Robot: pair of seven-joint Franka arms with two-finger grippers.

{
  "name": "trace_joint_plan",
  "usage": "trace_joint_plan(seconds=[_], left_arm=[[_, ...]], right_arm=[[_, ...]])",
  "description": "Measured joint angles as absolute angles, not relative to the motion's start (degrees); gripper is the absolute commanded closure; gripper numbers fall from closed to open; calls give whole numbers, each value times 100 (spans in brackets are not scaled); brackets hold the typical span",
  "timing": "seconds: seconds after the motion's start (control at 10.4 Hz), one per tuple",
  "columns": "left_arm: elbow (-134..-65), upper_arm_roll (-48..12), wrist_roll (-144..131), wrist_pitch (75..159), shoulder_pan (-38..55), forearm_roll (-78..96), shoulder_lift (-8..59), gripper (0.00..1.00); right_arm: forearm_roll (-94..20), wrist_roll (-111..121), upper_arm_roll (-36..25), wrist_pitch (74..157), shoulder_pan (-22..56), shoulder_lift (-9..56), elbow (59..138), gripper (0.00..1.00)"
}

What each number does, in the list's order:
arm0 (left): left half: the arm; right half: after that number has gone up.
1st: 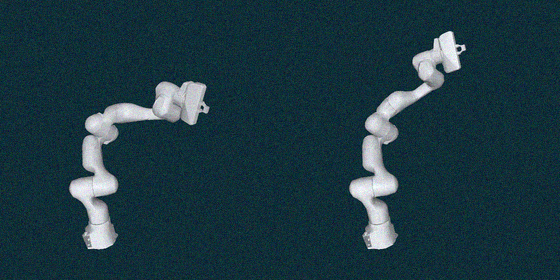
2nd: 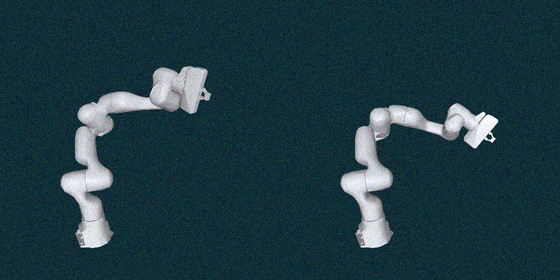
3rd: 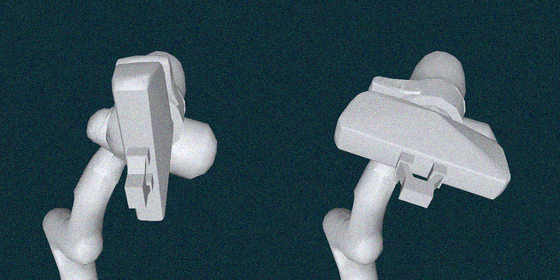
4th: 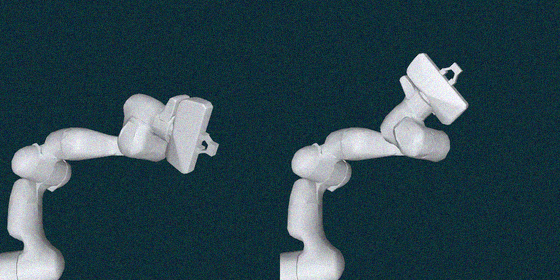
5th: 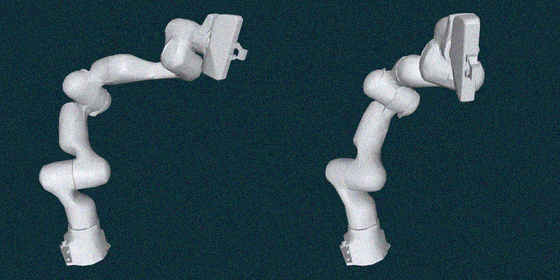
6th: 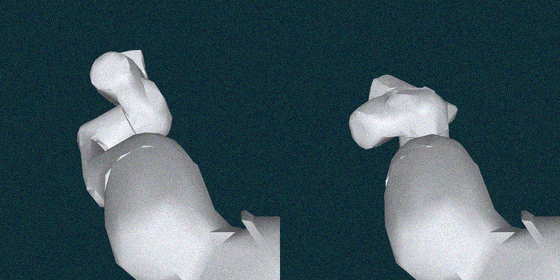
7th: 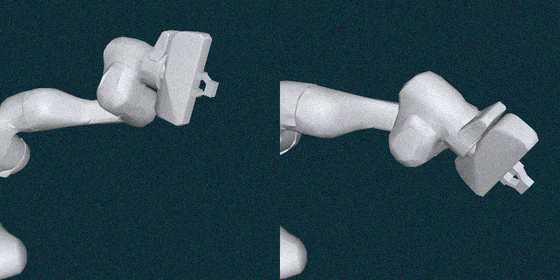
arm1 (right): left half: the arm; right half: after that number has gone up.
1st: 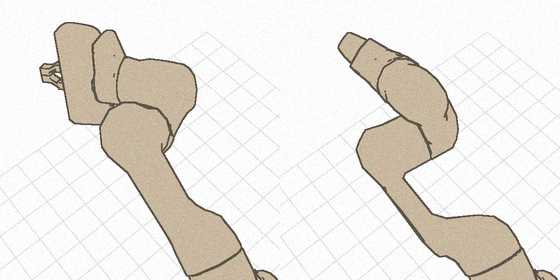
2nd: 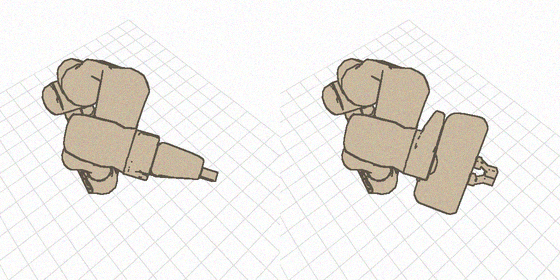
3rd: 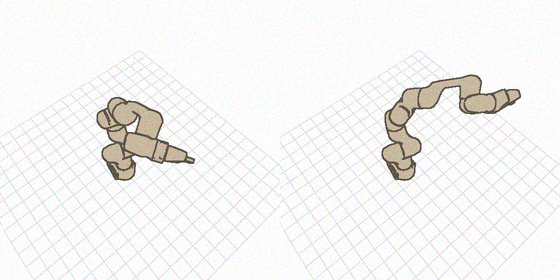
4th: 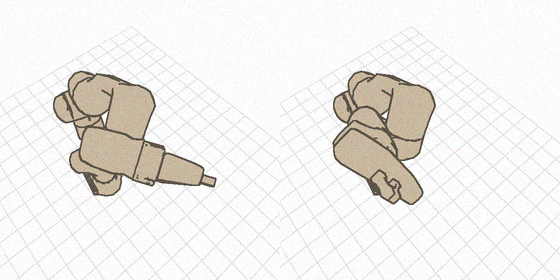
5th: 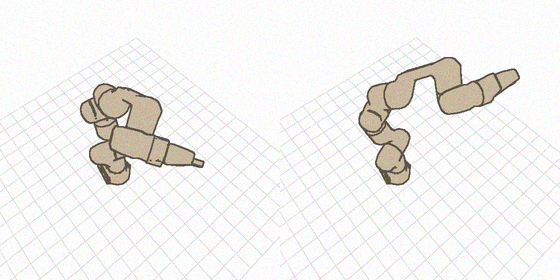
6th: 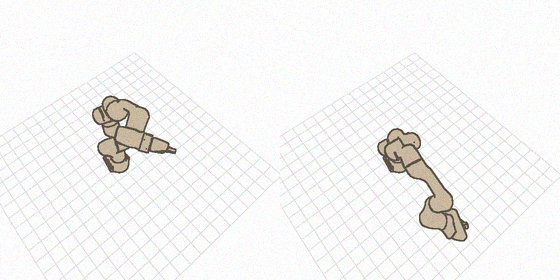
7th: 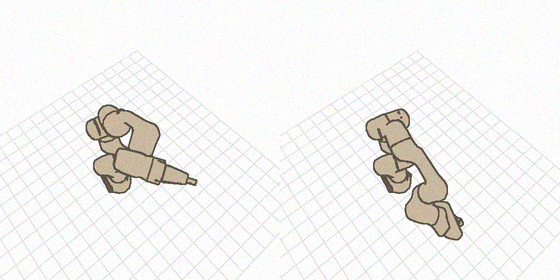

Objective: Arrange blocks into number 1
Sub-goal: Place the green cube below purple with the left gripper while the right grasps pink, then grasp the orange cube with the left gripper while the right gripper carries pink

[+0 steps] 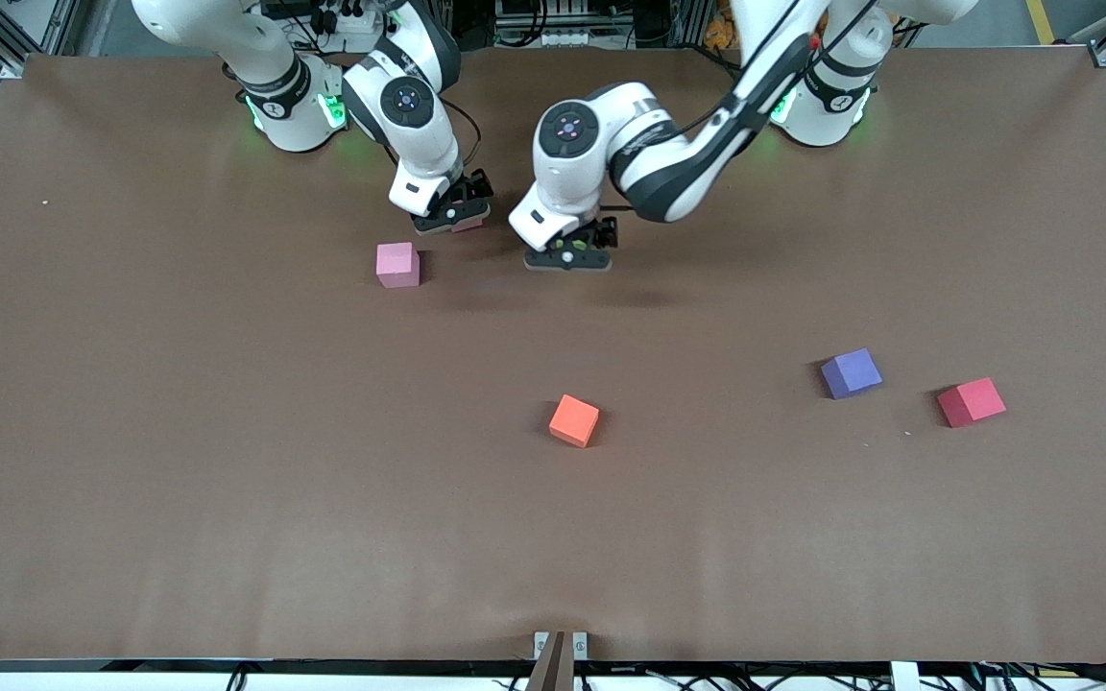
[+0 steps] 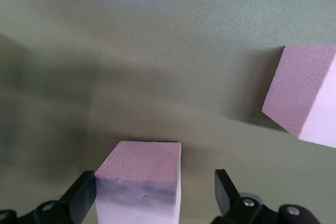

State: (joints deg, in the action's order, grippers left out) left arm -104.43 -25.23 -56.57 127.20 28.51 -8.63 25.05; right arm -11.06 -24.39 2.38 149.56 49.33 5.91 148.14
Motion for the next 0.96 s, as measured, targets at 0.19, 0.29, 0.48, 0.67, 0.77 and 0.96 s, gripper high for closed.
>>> trace_joint_plan(seconds=[0.19, 0.29, 0.48, 0.67, 0.77, 0.96], left_arm=[[-10010, -2147, -5827, 12670, 2742, -863, 2391, 0], [-9817, -1905, -5873, 12668, 2741, -853, 2422, 0], [-9373, -1509, -6163, 12669, 2845, -804, 2687, 0], [-8829, -981, -6129, 12670, 3134, -800, 3138, 0], [-8612, -850, -5670, 12677, 3184, -802, 3357, 0], [-8365, -669, -4280, 12909, 3196, -800, 3647, 0]], right_arm=[[-1108, -2440, 239, 14980, 4941, 606, 14812, 0], [-1110, -2440, 239, 14992, 4955, 612, 14811, 0], [-1116, -2443, 239, 15002, 4973, 618, 14808, 4], [-1119, -2444, 241, 15014, 4991, 627, 14806, 17], [-1121, -2445, 241, 15075, 5035, 641, 14806, 21], [-1126, -2564, 242, 15174, 5162, 724, 14813, 33]])
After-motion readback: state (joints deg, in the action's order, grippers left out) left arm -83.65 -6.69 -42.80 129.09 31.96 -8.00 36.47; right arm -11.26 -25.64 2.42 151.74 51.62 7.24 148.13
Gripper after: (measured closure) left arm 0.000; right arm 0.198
